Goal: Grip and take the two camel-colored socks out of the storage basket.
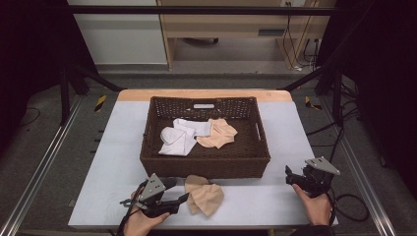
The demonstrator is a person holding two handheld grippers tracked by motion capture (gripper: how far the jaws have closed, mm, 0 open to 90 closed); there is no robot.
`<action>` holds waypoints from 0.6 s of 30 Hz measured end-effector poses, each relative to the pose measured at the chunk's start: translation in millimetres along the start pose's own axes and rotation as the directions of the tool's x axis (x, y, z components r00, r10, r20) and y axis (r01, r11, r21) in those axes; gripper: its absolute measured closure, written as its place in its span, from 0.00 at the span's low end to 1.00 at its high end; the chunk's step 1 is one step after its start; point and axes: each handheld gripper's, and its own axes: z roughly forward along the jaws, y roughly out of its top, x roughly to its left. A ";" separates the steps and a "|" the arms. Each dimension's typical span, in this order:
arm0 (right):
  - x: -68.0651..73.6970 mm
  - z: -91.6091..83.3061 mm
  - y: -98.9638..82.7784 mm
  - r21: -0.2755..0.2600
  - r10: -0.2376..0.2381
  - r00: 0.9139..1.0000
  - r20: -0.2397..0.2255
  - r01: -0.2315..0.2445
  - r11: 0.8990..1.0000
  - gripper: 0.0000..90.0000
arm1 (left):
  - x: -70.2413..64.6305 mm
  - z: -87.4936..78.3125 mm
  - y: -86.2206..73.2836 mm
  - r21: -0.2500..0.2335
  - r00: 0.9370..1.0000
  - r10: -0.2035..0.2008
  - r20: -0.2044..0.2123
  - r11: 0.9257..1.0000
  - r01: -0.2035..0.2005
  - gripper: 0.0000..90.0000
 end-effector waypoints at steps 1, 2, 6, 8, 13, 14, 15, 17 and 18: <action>-0.1 0.0 -0.1 -0.001 -0.002 1.000 0.000 0.002 1.000 0.06 | 3.7 -3.2 -1.6 -0.001 1.000 -0.005 -0.010 1.000 0.005 0.39; 0.0 -0.1 -0.1 -0.003 -0.003 1.000 0.000 0.003 1.000 0.06 | 7.6 -6.6 -3.3 0.000 1.000 -0.009 -0.021 1.000 0.009 0.39; -0.2 -0.1 -0.1 -0.001 -0.004 1.000 0.000 0.004 1.000 0.06 | 23.7 -20.2 -10.4 -0.002 0.997 -0.027 -0.071 1.000 0.027 0.39; -0.4 0.0 -0.1 0.000 -0.001 1.000 0.000 0.001 1.000 0.06 | 35.0 -29.1 -14.2 0.004 0.993 -0.045 -0.108 0.999 0.046 0.39; -0.9 -0.5 -0.3 -0.003 0.003 1.000 -0.001 -0.003 1.000 0.06 | 48.3 -39.8 -17.8 0.004 0.982 -0.073 -0.174 0.997 0.074 0.38; -1.1 -0.6 -0.3 -0.002 0.004 1.000 -0.001 -0.004 1.000 0.06 | 49.3 -40.6 -18.1 0.003 0.980 -0.072 -0.188 0.997 0.074 0.38; -1.4 -0.6 -0.3 -0.004 0.004 1.000 -0.001 -0.004 1.000 0.06 | 50.4 -41.2 -18.4 -0.001 0.978 -0.071 -0.196 0.997 0.072 0.37; -1.6 -0.8 -0.2 -0.004 0.006 1.000 -0.003 -0.006 1.000 0.06 | 53.1 -43.2 -18.6 -0.012 0.975 -0.076 -0.210 0.997 0.075 0.36; -1.4 -1.2 0.1 -0.005 0.011 1.000 -0.005 -0.011 1.000 0.06 | 54.6 -44.4 -18.7 -0.021 0.973 -0.081 -0.216 0.997 0.078 0.36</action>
